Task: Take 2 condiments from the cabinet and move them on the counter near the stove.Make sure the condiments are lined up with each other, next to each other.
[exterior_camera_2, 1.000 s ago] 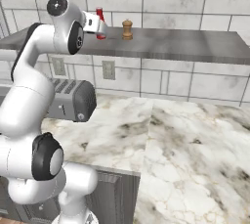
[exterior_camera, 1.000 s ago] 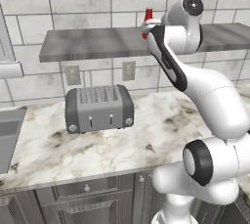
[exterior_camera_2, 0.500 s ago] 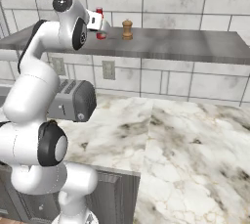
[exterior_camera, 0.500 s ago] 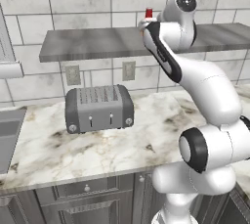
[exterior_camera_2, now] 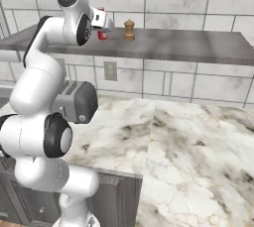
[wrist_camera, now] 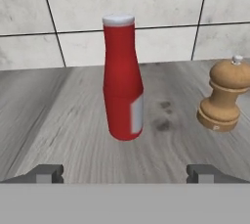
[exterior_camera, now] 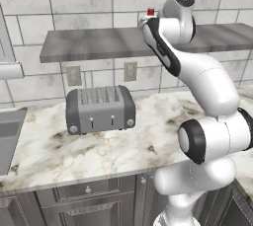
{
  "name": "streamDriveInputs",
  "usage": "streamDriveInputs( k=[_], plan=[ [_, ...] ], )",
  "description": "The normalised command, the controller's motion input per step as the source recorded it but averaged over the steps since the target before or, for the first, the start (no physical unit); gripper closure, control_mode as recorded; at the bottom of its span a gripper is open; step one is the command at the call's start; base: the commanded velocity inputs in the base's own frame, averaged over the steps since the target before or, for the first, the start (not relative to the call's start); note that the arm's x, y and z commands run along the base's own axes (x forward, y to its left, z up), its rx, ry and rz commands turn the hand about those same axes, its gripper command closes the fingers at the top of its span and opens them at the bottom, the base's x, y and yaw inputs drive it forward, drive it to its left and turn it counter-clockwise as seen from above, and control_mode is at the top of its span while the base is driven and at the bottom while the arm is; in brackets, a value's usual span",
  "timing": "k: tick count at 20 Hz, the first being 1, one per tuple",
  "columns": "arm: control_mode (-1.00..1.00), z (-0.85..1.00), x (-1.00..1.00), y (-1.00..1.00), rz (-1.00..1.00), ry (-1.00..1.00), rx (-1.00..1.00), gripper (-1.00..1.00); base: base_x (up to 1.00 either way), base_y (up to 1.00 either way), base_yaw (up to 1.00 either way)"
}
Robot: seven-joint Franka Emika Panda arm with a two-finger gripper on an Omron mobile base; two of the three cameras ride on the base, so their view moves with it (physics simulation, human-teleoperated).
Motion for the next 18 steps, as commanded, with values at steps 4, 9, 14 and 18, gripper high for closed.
streamDriveInputs(
  k=[4,9,14,18],
  plan=[
    [-1.0,-0.09,0.2,0.0,0.0,0.0,0.0,-1.0,0.0,0.0,0.0],
    [-1.0,-0.08,0.16,0.0,0.0,0.0,0.0,-1.0,0.0,0.0,0.0],
    [-1.0,-0.01,0.1,0.0,0.0,0.0,0.0,-1.0,0.0,0.0,0.0],
    [-1.0,-0.03,0.11,0.0,0.0,0.0,0.0,-1.0,0.0,0.0,0.0]
  ],
)
